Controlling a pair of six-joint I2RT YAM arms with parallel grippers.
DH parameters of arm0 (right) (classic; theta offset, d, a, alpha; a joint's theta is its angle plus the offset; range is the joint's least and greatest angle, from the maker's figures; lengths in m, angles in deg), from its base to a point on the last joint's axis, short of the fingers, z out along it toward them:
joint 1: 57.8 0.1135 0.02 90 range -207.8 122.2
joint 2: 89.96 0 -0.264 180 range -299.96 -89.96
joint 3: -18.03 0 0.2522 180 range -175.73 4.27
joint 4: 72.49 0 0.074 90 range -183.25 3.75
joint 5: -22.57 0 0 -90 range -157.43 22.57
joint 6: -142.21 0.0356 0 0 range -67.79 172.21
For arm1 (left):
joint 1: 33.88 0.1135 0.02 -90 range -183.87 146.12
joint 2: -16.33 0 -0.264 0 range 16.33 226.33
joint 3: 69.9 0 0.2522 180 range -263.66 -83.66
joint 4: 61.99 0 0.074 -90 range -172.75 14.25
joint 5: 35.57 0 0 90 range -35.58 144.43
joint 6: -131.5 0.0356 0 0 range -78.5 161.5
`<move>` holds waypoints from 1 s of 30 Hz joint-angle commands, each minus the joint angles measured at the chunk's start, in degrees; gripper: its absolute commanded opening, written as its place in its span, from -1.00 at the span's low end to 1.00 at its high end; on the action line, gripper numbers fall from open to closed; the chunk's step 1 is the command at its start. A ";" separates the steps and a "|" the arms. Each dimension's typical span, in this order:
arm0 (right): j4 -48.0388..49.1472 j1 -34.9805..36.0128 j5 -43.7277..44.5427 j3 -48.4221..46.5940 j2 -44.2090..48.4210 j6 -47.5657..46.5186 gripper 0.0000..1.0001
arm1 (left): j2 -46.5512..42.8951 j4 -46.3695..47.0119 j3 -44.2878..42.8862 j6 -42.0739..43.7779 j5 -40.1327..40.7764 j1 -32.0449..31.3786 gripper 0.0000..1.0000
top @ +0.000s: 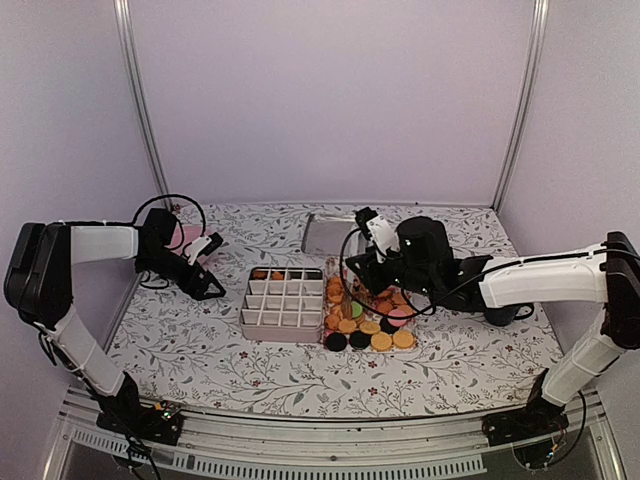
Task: Pack the cookies
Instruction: Pick up the fake cookies from the plate, then place the fake cookies in the empty pocket of the box.
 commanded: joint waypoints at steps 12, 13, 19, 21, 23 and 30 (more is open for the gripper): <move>3.44 -0.03 -1.63 -12.98 -1.51 -5.89 -0.52 | -1.40 -0.38 -0.01 -0.07 -0.72 0.47 0.72; 3.72 -0.04 -2.11 -14.85 -3.26 -6.07 -0.52 | -1.41 -0.33 0.07 -0.08 -0.64 0.49 0.72; 4.33 -0.63 -5.57 -26.31 -14.71 -6.88 -0.51 | -2.10 -0.15 1.24 0.05 -0.79 0.47 0.72; 4.20 -0.70 -6.29 -29.37 -18.43 -7.20 -0.51 | -2.13 -0.15 1.23 0.02 -0.92 0.48 0.72; 4.11 -0.75 -6.76 -31.94 -21.12 -7.35 -0.51 | -2.34 -0.22 1.13 0.08 -1.02 0.44 0.72; 4.10 -1.30 -8.72 -35.13 -26.13 -6.01 -0.47 | -2.41 -0.23 0.75 0.04 -1.50 0.42 0.72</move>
